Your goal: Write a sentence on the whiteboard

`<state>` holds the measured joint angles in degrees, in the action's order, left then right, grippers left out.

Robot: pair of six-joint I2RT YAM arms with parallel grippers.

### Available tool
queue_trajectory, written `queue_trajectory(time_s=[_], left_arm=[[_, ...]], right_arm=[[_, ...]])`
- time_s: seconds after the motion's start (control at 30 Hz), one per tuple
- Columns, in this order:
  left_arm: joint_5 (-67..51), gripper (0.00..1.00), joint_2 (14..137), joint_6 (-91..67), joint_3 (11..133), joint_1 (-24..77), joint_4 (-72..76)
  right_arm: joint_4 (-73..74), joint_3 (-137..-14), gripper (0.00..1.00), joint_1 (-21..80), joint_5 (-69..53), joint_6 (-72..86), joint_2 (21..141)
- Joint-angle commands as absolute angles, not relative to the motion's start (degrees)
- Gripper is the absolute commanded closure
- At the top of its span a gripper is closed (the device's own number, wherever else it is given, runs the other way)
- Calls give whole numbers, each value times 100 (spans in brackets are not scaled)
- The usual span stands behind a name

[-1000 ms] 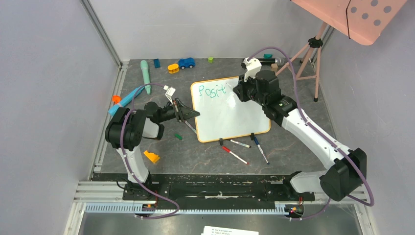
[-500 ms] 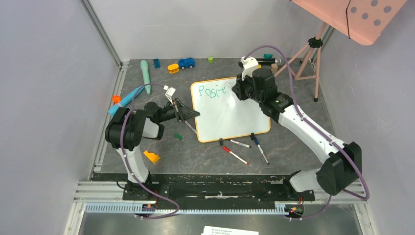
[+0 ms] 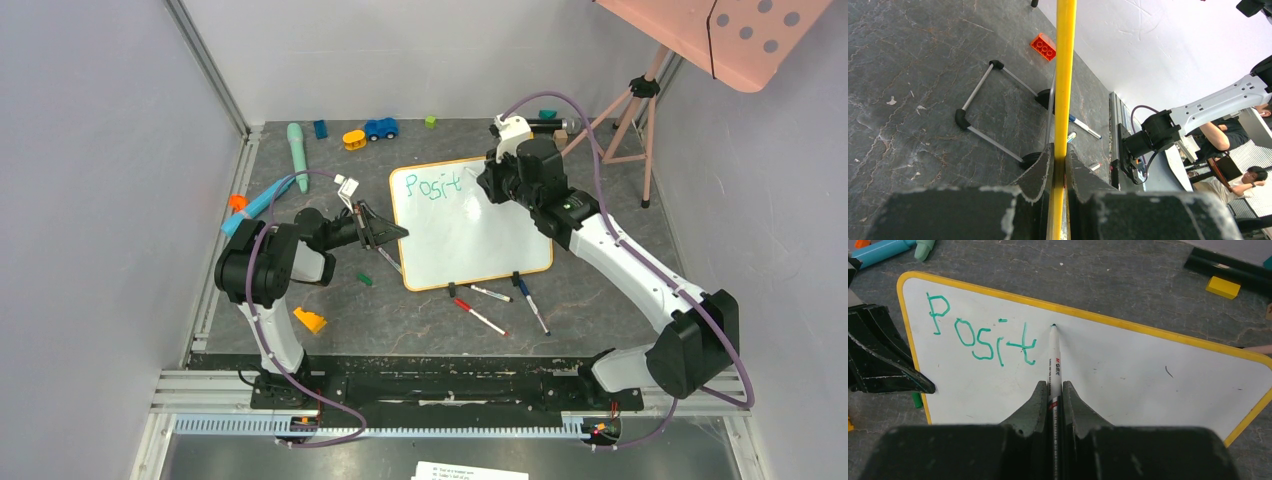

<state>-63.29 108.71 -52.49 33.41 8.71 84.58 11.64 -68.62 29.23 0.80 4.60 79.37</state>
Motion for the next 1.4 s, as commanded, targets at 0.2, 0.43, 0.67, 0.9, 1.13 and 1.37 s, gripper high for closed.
queue_trajectory(time_s=[0.2,0.43,0.67,0.9,1.13,1.37], left_arm=[[-6347,98,10811,-5219,3474,853,8920],[-6333,98,10810,-5216,3465,855,8921],[-6310,98,10797,-5195,3437,853,8921],[-6311,98,10775,-5185,3422,853,8921],[-6361,98,10775,-5194,3467,853,8921],[-6390,98,10802,-5229,3505,853,8921]], right_arm=[[913,-6891,100,2900,278,448,7889],[831,-6791,100,2885,308,514,7834],[831,-6744,100,2887,236,514,7809],[782,-6741,100,2874,23,396,7763],[783,-6799,100,2874,78,447,7593],[783,-6553,100,2874,47,490,7399]])
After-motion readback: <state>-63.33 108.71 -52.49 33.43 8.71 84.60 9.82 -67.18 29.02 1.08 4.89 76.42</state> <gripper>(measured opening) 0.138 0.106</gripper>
